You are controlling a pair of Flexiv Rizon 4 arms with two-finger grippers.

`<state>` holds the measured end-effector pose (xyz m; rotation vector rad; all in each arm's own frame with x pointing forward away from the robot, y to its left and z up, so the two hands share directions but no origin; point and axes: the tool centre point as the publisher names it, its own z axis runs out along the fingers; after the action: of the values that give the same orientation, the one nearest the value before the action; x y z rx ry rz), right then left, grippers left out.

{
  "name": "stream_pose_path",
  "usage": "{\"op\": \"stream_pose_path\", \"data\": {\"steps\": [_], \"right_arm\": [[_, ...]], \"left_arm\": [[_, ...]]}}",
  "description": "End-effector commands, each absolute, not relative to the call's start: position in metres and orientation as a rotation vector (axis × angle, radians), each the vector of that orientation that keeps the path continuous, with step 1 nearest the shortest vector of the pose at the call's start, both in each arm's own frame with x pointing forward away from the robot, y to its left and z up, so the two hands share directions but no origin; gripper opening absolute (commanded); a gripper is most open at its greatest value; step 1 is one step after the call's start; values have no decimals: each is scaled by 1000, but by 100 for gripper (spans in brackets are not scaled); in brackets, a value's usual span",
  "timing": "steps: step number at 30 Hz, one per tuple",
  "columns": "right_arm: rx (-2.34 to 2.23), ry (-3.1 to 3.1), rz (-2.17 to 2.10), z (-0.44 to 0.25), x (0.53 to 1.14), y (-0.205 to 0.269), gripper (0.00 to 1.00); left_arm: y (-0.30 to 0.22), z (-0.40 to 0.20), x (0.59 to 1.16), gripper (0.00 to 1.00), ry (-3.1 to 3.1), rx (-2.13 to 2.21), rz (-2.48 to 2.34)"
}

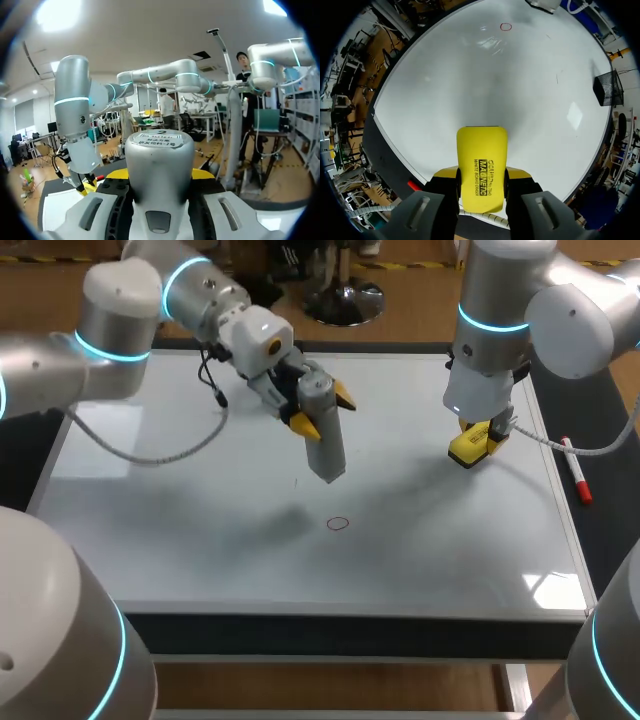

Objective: Pick up the inspection probe, press it on each red-marked spot on the whiteboard one by one, put down the probe, pick up the eraser, and wipe off all the red marks.

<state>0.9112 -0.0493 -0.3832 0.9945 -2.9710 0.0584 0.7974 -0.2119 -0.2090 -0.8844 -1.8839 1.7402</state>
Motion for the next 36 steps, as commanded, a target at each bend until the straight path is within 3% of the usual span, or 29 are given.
{"op": "stream_pose_path", "data": {"steps": [1, 36], "right_arm": [[995, -2969, 63, -383, 912, -50, 0], [995, -2969, 63, -383, 912, -50, 0]], "left_arm": [[-213, -215, 790, 0, -1891, -869, 1754], [-223, -268, 755, 0, -1801, -893, 1668]]}}
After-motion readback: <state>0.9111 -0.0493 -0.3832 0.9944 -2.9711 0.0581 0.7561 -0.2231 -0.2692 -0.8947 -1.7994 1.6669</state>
